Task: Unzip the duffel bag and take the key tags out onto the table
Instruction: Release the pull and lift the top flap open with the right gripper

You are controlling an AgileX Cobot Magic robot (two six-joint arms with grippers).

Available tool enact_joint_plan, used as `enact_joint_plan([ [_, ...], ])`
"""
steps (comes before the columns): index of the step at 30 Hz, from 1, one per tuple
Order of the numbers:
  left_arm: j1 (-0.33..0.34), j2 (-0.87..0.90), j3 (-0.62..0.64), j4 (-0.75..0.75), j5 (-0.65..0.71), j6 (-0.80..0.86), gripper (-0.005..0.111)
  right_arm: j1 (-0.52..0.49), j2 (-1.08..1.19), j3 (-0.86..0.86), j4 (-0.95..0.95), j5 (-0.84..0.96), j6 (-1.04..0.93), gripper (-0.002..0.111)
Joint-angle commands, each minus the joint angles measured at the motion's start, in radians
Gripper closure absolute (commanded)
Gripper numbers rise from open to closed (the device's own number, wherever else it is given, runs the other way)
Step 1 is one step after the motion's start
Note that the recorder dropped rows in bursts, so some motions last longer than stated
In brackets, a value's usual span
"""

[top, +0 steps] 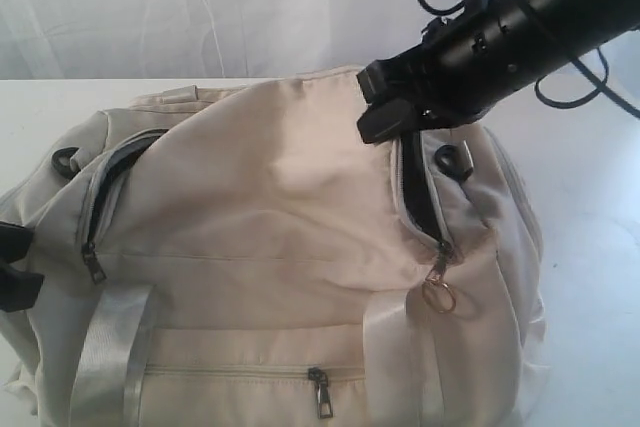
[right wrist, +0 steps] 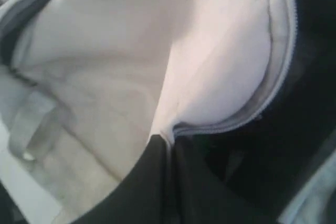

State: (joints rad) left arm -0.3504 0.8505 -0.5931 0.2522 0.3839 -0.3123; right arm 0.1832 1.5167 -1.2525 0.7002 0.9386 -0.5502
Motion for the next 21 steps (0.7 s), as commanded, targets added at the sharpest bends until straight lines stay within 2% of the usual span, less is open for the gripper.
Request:
enact_joint_plan([
  [1, -0.001, -0.012, 0.003, -0.012, 0.001, -0.002, 0.107, 0.016, -0.137, 0.032, 0.022, 0.145, -0.053, 0.108],
  [7, -0.001, -0.012, 0.003, -0.008, 0.001, -0.002, 0.107, 0.117, -0.361, 0.146, 0.022, 0.28, -0.057, 0.108],
  [11, -0.001, -0.012, 0.003, -0.008, 0.001, -0.002, 0.107, 0.179, -0.488, 0.253, 0.022, 0.283, -0.049, 0.108],
  [21, -0.001, -0.012, 0.003, -0.008, 0.001, -0.002, 0.107, 0.206, -0.557, 0.599, 0.006, 0.271, -0.049, 0.108],
])
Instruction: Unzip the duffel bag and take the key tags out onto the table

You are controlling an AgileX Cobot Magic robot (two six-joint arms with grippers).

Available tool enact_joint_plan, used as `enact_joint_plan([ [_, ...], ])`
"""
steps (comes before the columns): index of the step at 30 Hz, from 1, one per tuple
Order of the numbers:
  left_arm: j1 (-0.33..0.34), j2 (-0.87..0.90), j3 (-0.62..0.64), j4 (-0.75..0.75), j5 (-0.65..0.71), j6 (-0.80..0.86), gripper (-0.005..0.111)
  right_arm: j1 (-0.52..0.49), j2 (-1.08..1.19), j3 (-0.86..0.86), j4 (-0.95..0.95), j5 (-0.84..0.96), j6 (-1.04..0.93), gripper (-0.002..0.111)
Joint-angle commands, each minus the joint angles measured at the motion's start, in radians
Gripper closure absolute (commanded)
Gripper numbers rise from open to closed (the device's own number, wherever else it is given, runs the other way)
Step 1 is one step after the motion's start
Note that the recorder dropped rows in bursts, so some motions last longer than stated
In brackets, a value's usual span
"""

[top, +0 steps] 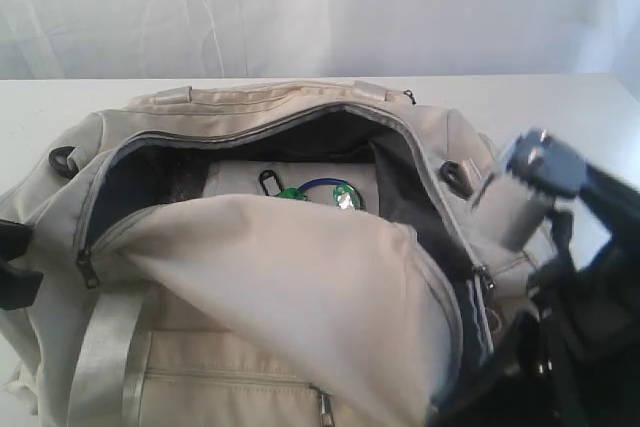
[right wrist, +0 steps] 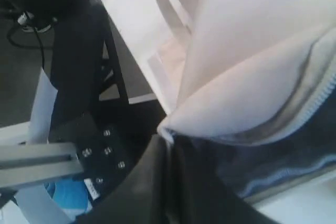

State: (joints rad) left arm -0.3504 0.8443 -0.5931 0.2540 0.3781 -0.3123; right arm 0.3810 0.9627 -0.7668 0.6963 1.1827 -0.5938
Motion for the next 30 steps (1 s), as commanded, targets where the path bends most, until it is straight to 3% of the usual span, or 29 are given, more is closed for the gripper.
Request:
enact_joint_plan([
  [1, -0.001, -0.006, 0.003, -0.01, 0.007, -0.002, 0.107, 0.008, -0.001, 0.145, 0.01, -0.01, -0.005, 0.108],
  [4, -0.001, -0.006, 0.003, -0.01, 0.007, -0.002, 0.107, 0.008, 0.013, 0.209, 0.004, -0.096, -0.014, 0.107],
  [7, -0.001, -0.006, 0.003, -0.01, 0.007, -0.002, 0.107, 0.008, 0.022, 0.239, -0.001, -0.151, -0.036, 0.094],
  [11, -0.001, -0.006, 0.003, -0.01, 0.007, -0.002, 0.107, 0.008, 0.032, 0.251, -0.001, -0.178, -0.034, 0.054],
  [13, -0.001, -0.006, 0.003, -0.01, 0.007, -0.002, 0.107, 0.008, 0.032, 0.233, -0.001, -0.16, -0.032, 0.041],
  [18, -0.001, -0.006, 0.003, -0.01, 0.007, -0.002, 0.107, 0.008, 0.028, 0.125, -0.001, -0.141, -0.032, 0.04],
  [25, -0.001, -0.006, 0.003, -0.011, 0.004, -0.004, 0.107, 0.008, 0.03, 0.071, -0.053, -0.352, -0.015, 0.04],
  [30, -0.001, -0.006, 0.003, -0.011, 0.004, -0.004, 0.107, 0.008, 0.071, 0.071, -0.07, -0.196, 0.081, 0.043],
])
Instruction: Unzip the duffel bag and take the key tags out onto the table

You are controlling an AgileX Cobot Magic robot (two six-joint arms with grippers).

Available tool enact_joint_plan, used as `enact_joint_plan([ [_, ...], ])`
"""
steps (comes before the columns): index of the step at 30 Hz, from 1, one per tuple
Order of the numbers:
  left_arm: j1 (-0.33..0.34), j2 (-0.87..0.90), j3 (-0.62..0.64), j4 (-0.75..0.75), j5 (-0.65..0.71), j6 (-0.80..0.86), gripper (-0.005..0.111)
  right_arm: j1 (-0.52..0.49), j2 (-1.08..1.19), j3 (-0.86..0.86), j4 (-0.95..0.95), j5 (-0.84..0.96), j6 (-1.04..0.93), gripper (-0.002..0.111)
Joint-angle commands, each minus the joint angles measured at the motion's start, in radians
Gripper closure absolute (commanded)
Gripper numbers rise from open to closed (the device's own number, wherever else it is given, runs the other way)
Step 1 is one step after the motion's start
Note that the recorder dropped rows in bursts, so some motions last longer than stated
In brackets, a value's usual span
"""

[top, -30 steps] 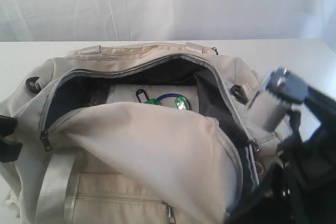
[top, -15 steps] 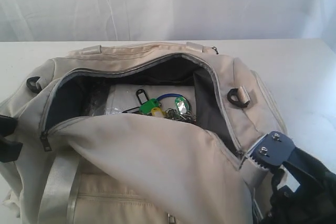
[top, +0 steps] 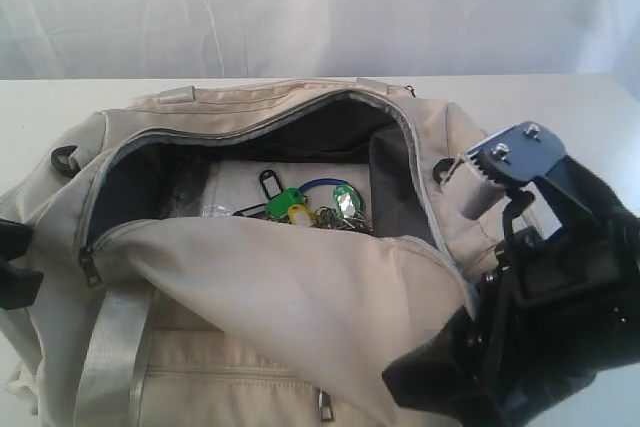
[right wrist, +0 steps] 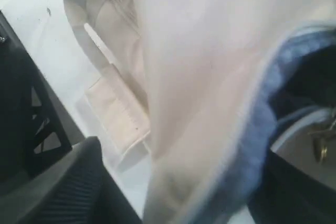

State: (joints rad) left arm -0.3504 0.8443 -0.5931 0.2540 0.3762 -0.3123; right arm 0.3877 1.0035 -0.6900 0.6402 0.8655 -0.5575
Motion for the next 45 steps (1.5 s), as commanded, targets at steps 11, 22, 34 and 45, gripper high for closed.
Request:
enact_joint_plan([
  [11, -0.001, -0.006, 0.003, -0.016, 0.004, -0.004, 0.107, 0.001, 0.048, -0.006, -0.016, -0.163, 0.006, 0.043],
  [22, -0.001, -0.006, 0.003, -0.016, 0.004, -0.004, 0.107, 0.001, 0.164, -0.008, 0.066, -0.227, 0.008, 0.067],
  [34, -0.001, -0.006, 0.003, -0.016, 0.004, -0.004, 0.107, 0.001, 0.173, -0.018, 0.493, 0.189, -0.627, 0.108],
  [45, -0.001, -0.006, 0.003, -0.016, 0.004, -0.004, 0.107, 0.001, 0.173, -0.007, 0.33, 0.356, -0.593, 0.108],
])
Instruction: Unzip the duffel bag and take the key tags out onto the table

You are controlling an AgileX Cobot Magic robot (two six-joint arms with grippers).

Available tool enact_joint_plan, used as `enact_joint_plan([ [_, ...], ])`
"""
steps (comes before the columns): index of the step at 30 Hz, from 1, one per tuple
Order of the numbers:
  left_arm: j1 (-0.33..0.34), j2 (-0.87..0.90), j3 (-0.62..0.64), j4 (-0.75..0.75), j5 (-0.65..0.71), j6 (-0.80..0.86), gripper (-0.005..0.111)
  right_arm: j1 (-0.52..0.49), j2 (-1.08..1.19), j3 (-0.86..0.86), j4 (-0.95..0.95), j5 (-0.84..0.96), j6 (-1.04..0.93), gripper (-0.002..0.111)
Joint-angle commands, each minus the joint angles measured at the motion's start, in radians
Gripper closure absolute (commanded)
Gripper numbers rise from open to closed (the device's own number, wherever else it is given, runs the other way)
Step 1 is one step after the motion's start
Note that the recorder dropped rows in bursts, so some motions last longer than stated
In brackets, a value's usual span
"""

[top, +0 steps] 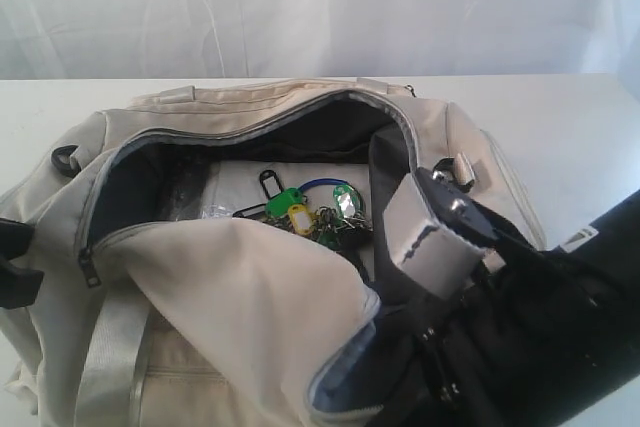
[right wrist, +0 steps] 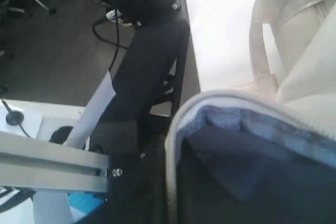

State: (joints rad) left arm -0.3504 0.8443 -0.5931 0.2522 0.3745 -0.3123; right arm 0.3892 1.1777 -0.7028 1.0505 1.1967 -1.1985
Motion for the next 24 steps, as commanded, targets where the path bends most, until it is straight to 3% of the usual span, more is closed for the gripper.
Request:
enact_joint_plan([
  [1, -0.001, -0.006, 0.003, -0.014, 0.006, -0.004, 0.107, 0.0, -0.001, 0.02, -0.096, 0.024, 0.07, 0.108],
  [8, -0.001, -0.006, 0.003, -0.014, 0.006, -0.004, 0.107, 0.0, 0.009, 0.123, -0.131, -0.034, 0.134, 0.103],
  [10, -0.001, -0.006, 0.003, -0.014, 0.006, -0.004, 0.107, 0.0, 0.012, 0.134, -0.131, -0.05, 0.137, 0.091],
  [14, -0.001, -0.006, 0.003, -0.014, 0.006, -0.004, 0.107, 0.0, 0.012, 0.134, -0.122, -0.064, 0.164, 0.049],
  [16, -0.001, -0.006, 0.003, -0.014, 0.006, -0.004, 0.107, 0.0, 0.012, 0.134, -0.113, -0.091, 0.164, 0.038],
  [24, -0.001, -0.006, 0.003, -0.014, 0.006, -0.004, 0.107, 0.0, 0.012, 0.091, -0.102, -0.377, 0.264, 0.037],
])
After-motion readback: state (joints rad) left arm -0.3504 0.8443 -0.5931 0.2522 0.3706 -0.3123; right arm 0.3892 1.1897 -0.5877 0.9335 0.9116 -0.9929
